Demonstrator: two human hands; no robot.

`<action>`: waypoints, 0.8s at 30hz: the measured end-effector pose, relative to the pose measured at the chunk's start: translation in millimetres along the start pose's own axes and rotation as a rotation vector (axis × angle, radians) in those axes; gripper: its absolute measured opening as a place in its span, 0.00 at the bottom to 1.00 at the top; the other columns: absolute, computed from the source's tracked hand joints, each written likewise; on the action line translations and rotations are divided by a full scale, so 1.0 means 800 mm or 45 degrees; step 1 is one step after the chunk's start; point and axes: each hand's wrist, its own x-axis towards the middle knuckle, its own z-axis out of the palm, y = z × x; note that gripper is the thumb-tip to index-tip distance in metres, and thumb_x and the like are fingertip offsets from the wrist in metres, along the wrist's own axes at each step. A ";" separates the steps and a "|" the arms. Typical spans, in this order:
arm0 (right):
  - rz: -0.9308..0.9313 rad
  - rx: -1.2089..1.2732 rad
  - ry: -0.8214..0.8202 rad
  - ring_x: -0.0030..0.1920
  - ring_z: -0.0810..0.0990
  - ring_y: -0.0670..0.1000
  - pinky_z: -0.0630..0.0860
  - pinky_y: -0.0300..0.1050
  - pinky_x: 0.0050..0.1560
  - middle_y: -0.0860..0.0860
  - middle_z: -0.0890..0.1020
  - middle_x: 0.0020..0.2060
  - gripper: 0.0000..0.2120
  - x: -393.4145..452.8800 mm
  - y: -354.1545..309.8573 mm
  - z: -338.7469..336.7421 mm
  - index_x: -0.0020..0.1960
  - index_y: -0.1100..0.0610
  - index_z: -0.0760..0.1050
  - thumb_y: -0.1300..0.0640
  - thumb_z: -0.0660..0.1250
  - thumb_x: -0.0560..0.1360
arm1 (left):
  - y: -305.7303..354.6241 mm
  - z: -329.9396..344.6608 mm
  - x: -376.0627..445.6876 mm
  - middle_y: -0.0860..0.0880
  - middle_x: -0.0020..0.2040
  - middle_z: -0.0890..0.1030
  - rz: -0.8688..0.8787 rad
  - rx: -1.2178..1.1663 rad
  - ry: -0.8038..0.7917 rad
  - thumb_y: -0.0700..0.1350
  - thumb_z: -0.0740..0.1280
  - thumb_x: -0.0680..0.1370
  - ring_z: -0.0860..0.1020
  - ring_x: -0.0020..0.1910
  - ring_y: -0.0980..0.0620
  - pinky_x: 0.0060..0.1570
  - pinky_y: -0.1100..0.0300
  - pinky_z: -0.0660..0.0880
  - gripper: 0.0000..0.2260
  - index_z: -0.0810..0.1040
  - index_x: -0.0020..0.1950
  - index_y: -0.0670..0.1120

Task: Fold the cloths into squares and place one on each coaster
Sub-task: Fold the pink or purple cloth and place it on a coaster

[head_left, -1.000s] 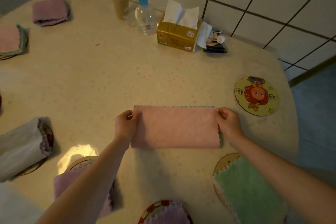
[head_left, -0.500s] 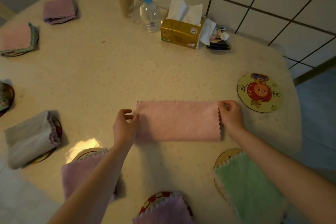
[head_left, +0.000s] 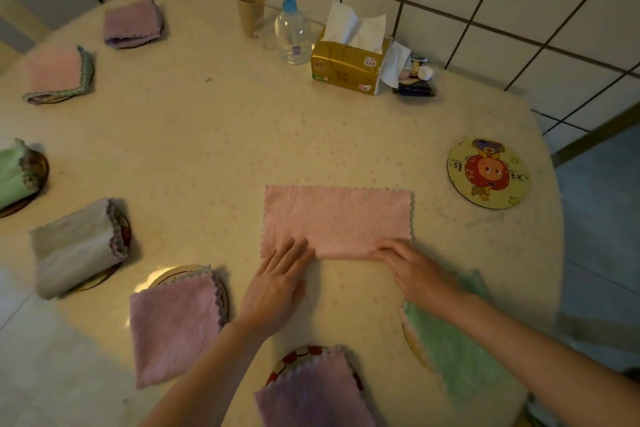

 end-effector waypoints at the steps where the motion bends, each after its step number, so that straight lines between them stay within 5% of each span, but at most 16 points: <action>1: -0.027 -0.063 -0.016 0.68 0.65 0.50 0.68 0.44 0.66 0.50 0.65 0.68 0.30 0.001 0.001 0.000 0.72 0.54 0.64 0.73 0.58 0.73 | -0.001 -0.002 -0.001 0.50 0.76 0.60 -0.008 0.014 0.000 0.53 0.52 0.80 0.57 0.76 0.48 0.73 0.54 0.55 0.24 0.62 0.76 0.49; 6: -0.049 -0.311 -0.070 0.62 0.64 0.53 0.69 0.45 0.59 0.52 0.63 0.63 0.35 0.011 -0.009 -0.010 0.68 0.51 0.61 0.74 0.61 0.65 | -0.009 -0.019 0.009 0.48 0.67 0.74 -0.021 0.115 0.056 0.47 0.59 0.75 0.71 0.67 0.45 0.63 0.50 0.72 0.21 0.72 0.68 0.49; 10: -0.089 -0.445 -0.111 0.54 0.64 0.53 0.67 0.46 0.53 0.52 0.65 0.55 0.32 0.023 -0.015 -0.014 0.62 0.52 0.62 0.72 0.62 0.63 | -0.024 -0.034 0.023 0.47 0.59 0.77 -0.035 0.192 0.097 0.41 0.73 0.68 0.75 0.57 0.44 0.52 0.51 0.76 0.24 0.72 0.62 0.48; 15: -0.153 -0.446 -0.090 0.54 0.66 0.51 0.68 0.45 0.53 0.49 0.69 0.55 0.31 0.029 -0.010 -0.023 0.63 0.52 0.66 0.75 0.60 0.65 | -0.056 -0.058 0.049 0.47 0.49 0.79 0.220 0.420 0.063 0.40 0.73 0.65 0.77 0.45 0.44 0.42 0.51 0.75 0.14 0.79 0.51 0.46; 18: -0.180 -0.213 -0.020 0.53 0.70 0.50 0.71 0.42 0.47 0.48 0.71 0.54 0.26 0.023 -0.024 -0.027 0.62 0.53 0.70 0.72 0.61 0.68 | -0.078 -0.095 0.071 0.47 0.45 0.80 0.272 0.493 0.198 0.44 0.65 0.72 0.78 0.44 0.44 0.44 0.52 0.72 0.05 0.79 0.46 0.46; 21: -0.264 0.102 -0.028 0.52 0.70 0.46 0.74 0.41 0.49 0.46 0.69 0.54 0.20 0.009 -0.061 -0.026 0.63 0.54 0.68 0.66 0.60 0.73 | -0.096 -0.119 0.077 0.46 0.53 0.81 0.128 0.488 0.296 0.43 0.59 0.74 0.78 0.53 0.42 0.53 0.49 0.72 0.11 0.81 0.49 0.45; 24: -0.354 0.251 -0.044 0.52 0.72 0.45 0.73 0.39 0.53 0.46 0.70 0.54 0.18 0.000 -0.093 -0.015 0.63 0.54 0.68 0.64 0.60 0.74 | -0.089 -0.095 0.055 0.42 0.64 0.77 0.143 0.442 0.190 0.42 0.55 0.72 0.75 0.63 0.39 0.62 0.46 0.70 0.22 0.77 0.63 0.44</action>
